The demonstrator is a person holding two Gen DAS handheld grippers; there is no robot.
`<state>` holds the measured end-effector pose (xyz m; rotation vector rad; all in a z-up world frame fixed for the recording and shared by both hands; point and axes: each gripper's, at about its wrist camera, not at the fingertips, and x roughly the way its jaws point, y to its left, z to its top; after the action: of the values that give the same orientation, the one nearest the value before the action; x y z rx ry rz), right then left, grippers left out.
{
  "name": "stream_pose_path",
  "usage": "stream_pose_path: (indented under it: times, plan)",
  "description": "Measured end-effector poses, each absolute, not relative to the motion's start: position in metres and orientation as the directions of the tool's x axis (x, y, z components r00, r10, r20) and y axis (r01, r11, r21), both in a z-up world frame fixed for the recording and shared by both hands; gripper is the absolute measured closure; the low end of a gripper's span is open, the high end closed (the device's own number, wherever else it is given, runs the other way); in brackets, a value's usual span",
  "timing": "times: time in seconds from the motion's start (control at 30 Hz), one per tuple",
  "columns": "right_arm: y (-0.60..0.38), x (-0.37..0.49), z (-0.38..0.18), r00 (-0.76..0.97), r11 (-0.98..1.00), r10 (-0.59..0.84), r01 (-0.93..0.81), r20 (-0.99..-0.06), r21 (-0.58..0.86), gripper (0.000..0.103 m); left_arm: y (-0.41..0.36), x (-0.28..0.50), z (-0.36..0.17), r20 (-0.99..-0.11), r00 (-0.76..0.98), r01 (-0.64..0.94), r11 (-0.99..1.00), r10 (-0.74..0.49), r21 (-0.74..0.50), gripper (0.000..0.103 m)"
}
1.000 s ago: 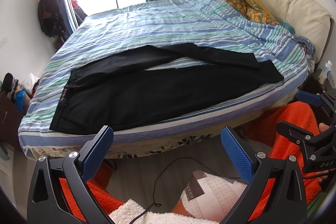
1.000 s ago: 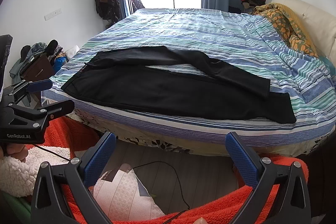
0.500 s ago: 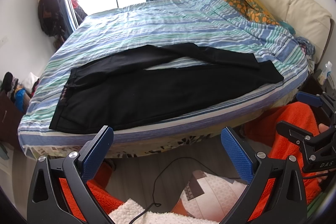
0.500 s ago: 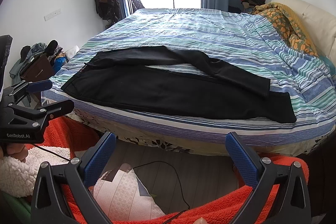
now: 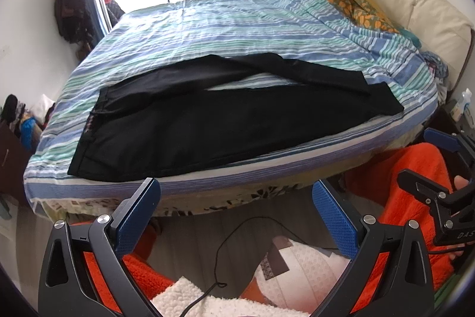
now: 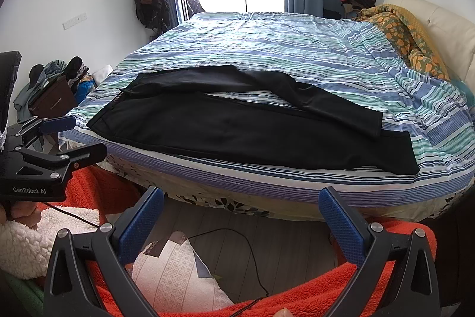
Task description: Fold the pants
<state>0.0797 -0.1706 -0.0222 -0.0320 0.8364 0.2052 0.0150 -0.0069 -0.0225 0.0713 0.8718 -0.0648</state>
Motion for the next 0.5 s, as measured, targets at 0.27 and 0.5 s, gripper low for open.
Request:
stream_pose_path:
  times: [0.27, 0.5]
  plan:
    - [-0.170, 0.082, -0.022, 0.647, 0.978, 0.172, -0.200, -0.743, 0.053, 0.000, -0.010, 0.017, -0.024, -0.771, 0.637, 0.093, 0.995, -0.022, 0.048, 0.001]
    - [-0.176, 0.084, -0.021, 0.654, 0.976, 0.194, -0.205, -0.732, 0.075, 0.000, 0.006, 0.025, -0.031, -0.800, 0.600, 0.026, 0.999, 0.015, 0.039, 0.001]
